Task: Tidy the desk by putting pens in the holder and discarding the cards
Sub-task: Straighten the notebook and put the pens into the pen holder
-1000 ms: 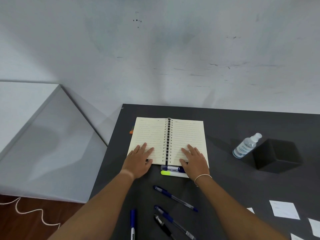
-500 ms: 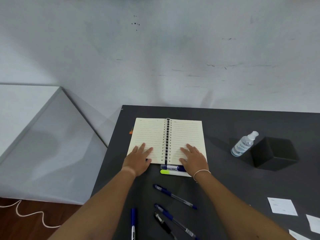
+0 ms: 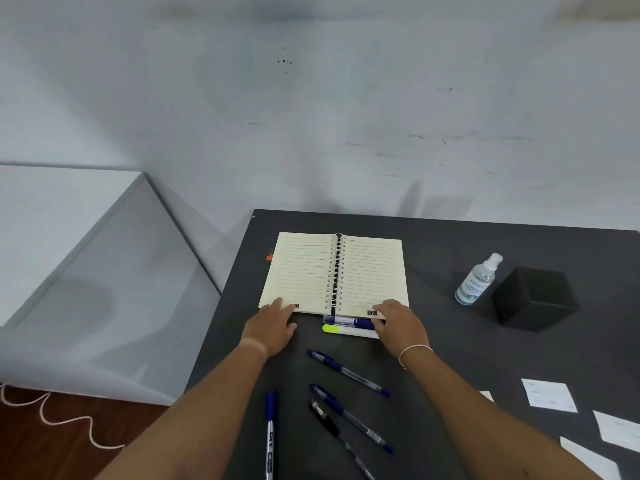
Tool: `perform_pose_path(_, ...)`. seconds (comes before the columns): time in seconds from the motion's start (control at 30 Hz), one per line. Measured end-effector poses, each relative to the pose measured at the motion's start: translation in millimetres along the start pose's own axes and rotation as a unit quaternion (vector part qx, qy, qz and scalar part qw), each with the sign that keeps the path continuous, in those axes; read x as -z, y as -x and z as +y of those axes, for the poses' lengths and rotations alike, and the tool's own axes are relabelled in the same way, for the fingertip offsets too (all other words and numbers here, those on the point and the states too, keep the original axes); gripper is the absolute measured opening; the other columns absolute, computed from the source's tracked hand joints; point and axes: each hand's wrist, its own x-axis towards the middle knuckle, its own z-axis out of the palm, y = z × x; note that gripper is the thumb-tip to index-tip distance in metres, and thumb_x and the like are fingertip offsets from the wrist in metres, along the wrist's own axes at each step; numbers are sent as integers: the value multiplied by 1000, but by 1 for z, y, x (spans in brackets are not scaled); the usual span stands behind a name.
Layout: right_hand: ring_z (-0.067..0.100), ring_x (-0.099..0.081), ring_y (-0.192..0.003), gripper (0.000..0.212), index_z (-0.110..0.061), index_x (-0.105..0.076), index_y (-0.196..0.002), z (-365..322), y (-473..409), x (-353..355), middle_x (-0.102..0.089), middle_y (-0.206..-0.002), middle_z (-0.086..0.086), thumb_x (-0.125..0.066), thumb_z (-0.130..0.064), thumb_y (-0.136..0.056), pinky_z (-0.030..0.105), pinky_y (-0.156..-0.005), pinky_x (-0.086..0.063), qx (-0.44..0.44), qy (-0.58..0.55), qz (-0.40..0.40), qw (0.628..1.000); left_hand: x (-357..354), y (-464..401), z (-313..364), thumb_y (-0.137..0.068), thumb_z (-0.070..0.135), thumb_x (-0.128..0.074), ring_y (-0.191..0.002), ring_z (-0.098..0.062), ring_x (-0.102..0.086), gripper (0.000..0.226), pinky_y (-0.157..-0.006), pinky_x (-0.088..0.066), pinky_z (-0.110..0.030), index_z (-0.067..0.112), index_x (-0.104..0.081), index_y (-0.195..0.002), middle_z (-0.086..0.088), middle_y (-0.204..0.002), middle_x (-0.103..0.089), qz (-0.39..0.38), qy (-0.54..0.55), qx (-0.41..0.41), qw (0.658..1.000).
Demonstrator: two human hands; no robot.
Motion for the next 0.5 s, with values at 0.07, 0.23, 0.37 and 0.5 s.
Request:
perform_pose_path(0.07,22,-51,-116,33,-18,-57,-123,1,5,1,-55,-130,2,-45,-24,-93,32,-94,-46,14,2,11,1000,-1,9,1,-97,35,-38,-136,-24,-32,50,-106,-40,-40,23,-30,-145,-2,-154,-23,5,9,8,1000)
perform_pose_path(0.23,22,-53,-112,33,-18,-57,-122,2,13,2,-58,-124,3,-45,-25,-93,34,-92,-47,54,11,0,998,-8,35,-1,-98,35,-38,-138,-25,-31,50,-107,-38,-41,20,-31,-145,-3,-155,-22,14,44,41,998)
perform_pose_path(0.37,23,-53,-108,32,-19,-58,-120,2,16,4,-59,-120,4,-45,-26,-92,34,-90,-46,105,24,-13,994,-15,61,3,-98,35,-38,-140,-26,-29,49,-111,-34,-42,21,-32,-144,-6,-155,-23,35,76,98,992)
perform_pose_path(0.5,25,-51,-113,34,-18,-56,-123,5,19,5,-56,-124,5,-47,-25,-91,36,-93,-45,152,26,-36,987,-26,94,15,-97,35,-39,-135,-27,-34,48,-109,-36,-42,19,-35,-142,-7,-150,-31,46,97,167,980)
